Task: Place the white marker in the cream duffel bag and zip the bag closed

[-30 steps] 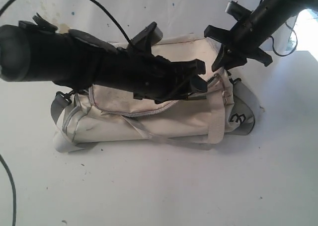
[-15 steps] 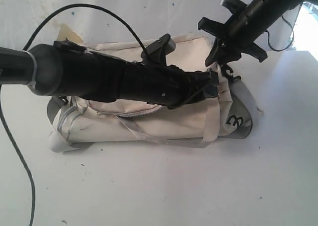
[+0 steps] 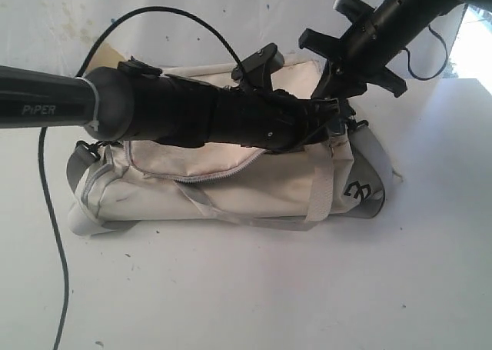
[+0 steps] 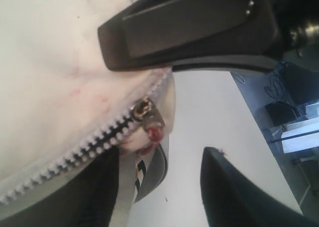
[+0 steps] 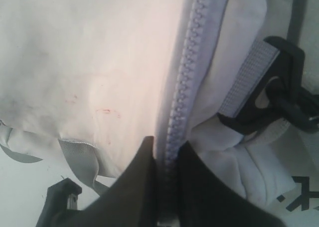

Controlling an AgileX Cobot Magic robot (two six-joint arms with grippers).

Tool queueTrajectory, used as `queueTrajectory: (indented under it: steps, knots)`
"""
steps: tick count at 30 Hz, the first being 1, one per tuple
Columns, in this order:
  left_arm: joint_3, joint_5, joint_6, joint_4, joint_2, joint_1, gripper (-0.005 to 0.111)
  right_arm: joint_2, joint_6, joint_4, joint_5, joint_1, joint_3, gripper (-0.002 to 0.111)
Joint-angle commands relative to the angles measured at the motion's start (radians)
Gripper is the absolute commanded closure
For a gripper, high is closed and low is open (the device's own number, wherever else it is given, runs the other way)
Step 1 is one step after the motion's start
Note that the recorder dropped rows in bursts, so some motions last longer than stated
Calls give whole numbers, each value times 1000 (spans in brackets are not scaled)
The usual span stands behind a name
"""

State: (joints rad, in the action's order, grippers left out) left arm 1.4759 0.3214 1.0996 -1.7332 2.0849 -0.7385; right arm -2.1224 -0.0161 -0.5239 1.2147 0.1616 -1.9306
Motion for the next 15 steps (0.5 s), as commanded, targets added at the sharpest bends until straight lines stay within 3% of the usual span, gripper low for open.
queueTrajectory:
  steps: [1, 8, 15]
  knots:
    - [33, 79, 0, 25, 25, 18, 55, 16, 9, -23, 6, 5, 1, 108]
    - [60, 153, -4, 22, 56, 79, 55, 16, 9, -23, 6, 5, 1, 108]
    - [66, 143, 118, 5, 56, 73, 55, 16, 16, -25, 6, 5, 1, 108]
